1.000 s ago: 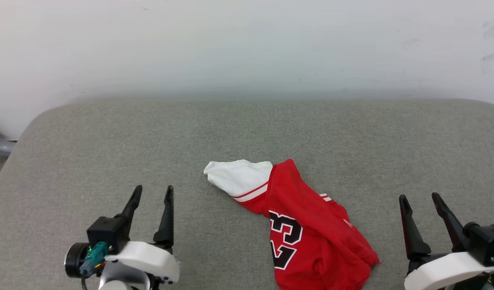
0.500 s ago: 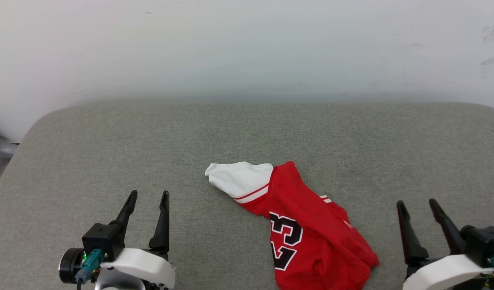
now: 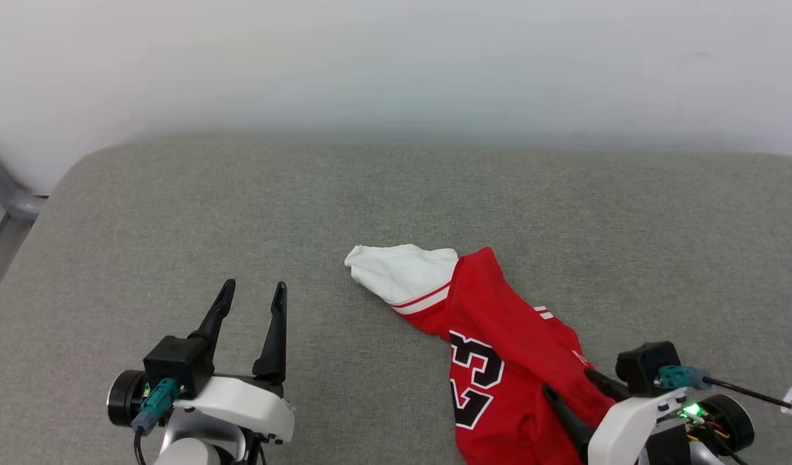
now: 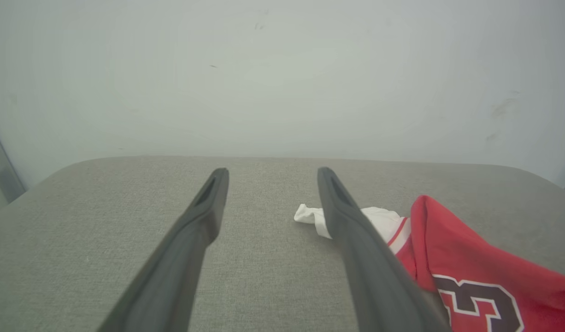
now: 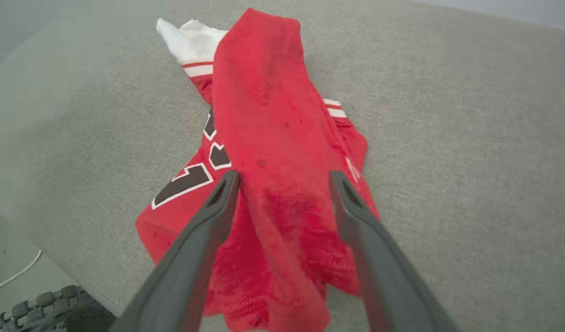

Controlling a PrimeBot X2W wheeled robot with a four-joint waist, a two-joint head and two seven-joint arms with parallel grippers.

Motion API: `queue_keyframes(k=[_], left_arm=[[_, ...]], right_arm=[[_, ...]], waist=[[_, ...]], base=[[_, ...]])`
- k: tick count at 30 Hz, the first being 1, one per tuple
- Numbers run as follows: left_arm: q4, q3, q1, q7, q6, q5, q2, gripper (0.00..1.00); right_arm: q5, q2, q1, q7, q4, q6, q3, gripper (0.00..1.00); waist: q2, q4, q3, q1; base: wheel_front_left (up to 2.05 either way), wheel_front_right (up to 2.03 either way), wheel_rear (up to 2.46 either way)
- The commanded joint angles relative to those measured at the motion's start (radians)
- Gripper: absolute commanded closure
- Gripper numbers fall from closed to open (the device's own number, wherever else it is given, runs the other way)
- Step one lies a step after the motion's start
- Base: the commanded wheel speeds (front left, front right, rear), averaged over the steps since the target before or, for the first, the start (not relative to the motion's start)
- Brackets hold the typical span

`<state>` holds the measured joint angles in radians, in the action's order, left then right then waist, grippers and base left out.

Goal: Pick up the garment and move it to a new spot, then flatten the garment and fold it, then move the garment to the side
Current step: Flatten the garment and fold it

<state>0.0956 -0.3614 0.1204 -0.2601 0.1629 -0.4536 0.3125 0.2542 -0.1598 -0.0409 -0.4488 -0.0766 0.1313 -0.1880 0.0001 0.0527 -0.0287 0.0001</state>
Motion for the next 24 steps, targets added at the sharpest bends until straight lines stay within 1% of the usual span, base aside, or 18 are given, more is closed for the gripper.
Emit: queue_keyframes(k=[1,5,6,7,10,14,18,21,24], left_arm=[[-0.002,0.002,0.014,-0.005,-0.003,0.004,0.001,0.0],[0.001,0.012,0.031,-0.006,-0.009,0.009,-0.007,0.0],[0.002,0.016,0.032,-0.007,-0.01,0.01,-0.009,0.0],[0.002,0.019,0.032,-0.007,-0.012,0.011,-0.011,0.0],[-0.006,0.033,0.026,-0.006,-0.011,0.004,-0.022,0.0],[-0.017,0.045,0.023,-0.006,-0.013,0.019,-0.025,0.0],[-0.017,0.053,0.02,-0.005,-0.015,0.028,-0.023,0.0],[-0.016,0.054,0.022,-0.005,-0.019,0.034,-0.022,0.0],[-0.014,0.053,0.027,-0.005,-0.021,0.037,-0.023,0.0]], right_arm=[[0.007,-0.019,0.016,-0.025,0.012,-0.001,-0.011,0.0],[0.033,-0.043,0.042,-0.072,0.039,-0.001,-0.027,0.0],[0.04,-0.044,0.051,-0.076,0.044,-0.001,-0.026,0.53],[0.05,-0.043,0.053,-0.083,0.053,-0.001,-0.029,1.0],[0.061,-0.048,0.068,-0.084,0.059,-0.001,-0.038,1.0],[0.052,-0.048,0.098,-0.038,0.021,-0.001,-0.058,1.0],[0.089,-0.006,0.13,0.024,-0.044,-0.001,-0.106,1.0],[0.112,0.003,0.154,0.042,-0.078,-0.001,-0.189,1.0],[0.149,0.013,0.162,0.028,-0.079,-0.001,-0.313,1.0]], waist=[[-0.0001,0.015,-0.015,-0.0001],[-0.0001,0.03,-0.035,-0.0001],[-0.0001,0.031,-0.038,-0.0001],[-0.0001,0.032,-0.041,-0.0001],[-0.0001,0.031,-0.049,-0.0001],[-0.0001,0.021,-0.05,-0.0001],[-0.0001,0.003,-0.044,-0.0001],[-0.0001,-0.006,-0.041,-0.0001],[-0.0001,-0.011,-0.039,-0.0001]], base=[[0.0,0.0,0.0],[0.0,0.0,0.0],[0.0,0.0,0.0],[0.0,0.0,0.0],[0.0,0.0,0.0],[0.0,0.0,0.0],[0.0,0.0,0.0],[0.0,0.0,0.0],[0.0,0.0,0.0]])
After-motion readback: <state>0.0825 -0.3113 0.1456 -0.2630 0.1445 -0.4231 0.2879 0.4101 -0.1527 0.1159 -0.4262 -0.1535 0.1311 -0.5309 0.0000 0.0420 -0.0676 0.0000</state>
